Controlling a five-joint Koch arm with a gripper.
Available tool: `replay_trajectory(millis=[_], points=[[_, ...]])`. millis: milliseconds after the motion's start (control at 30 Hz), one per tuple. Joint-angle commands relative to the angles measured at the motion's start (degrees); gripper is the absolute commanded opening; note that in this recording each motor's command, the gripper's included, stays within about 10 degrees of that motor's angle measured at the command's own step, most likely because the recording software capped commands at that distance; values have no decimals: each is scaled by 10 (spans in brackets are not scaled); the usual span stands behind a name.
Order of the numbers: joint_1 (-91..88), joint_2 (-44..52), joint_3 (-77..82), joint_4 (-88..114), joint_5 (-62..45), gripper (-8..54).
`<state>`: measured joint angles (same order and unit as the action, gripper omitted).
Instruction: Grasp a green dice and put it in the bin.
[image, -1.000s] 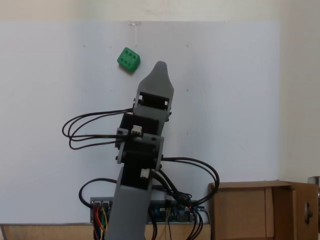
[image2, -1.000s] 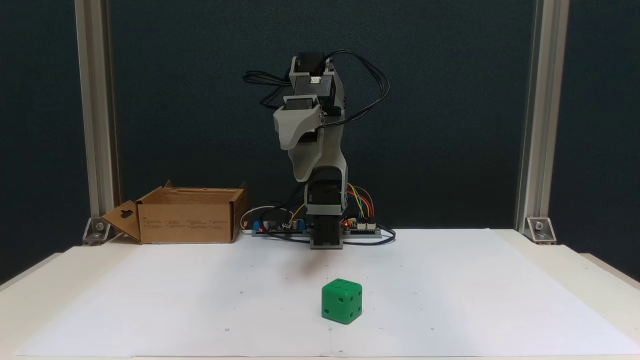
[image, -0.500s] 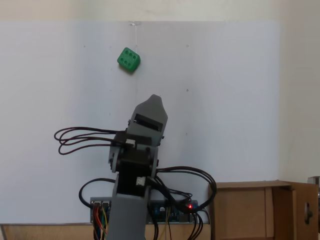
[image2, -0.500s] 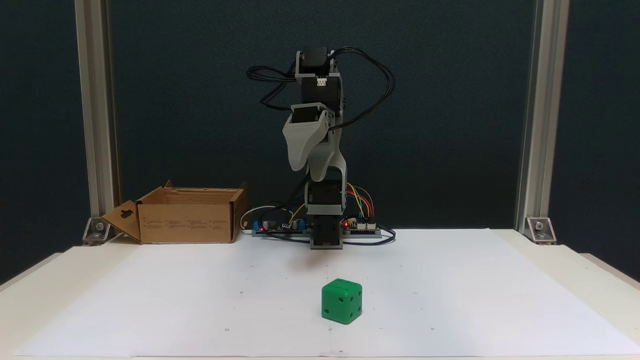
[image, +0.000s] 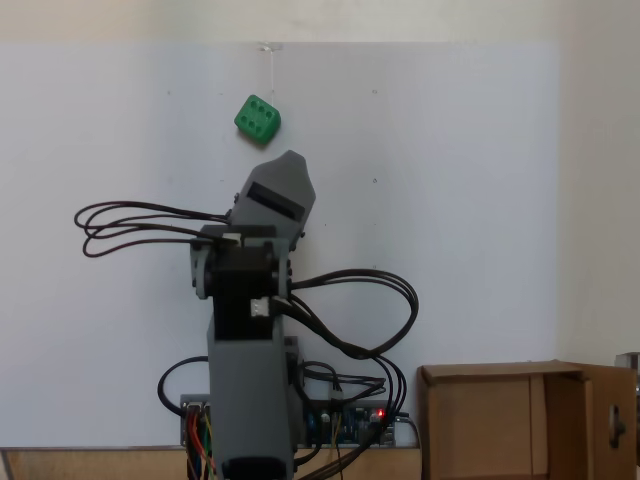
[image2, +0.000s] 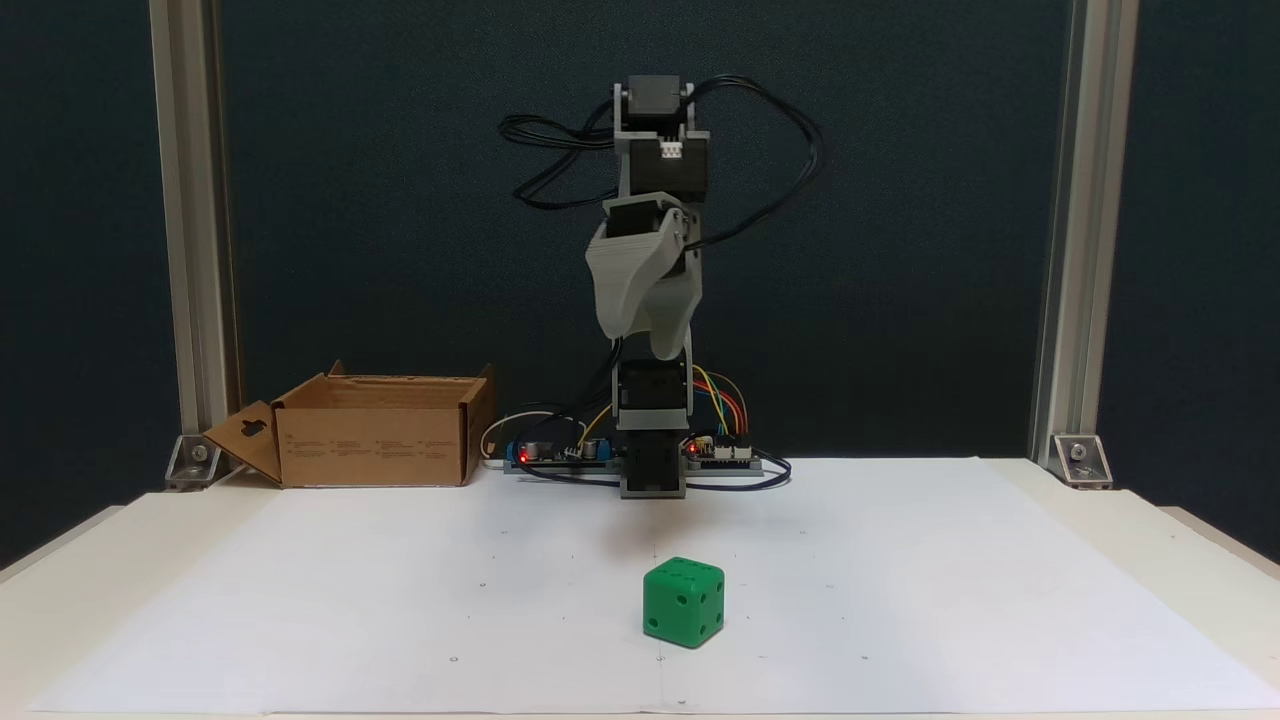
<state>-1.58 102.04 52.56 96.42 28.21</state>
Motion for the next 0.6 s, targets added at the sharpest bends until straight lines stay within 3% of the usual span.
replay_trajectory(millis=[0, 233, 567], points=[[-20, -11, -53, 18, 76, 417], [-50, -47, -94, 7, 143, 392], [-41, -102, -98, -16, 143, 392]])
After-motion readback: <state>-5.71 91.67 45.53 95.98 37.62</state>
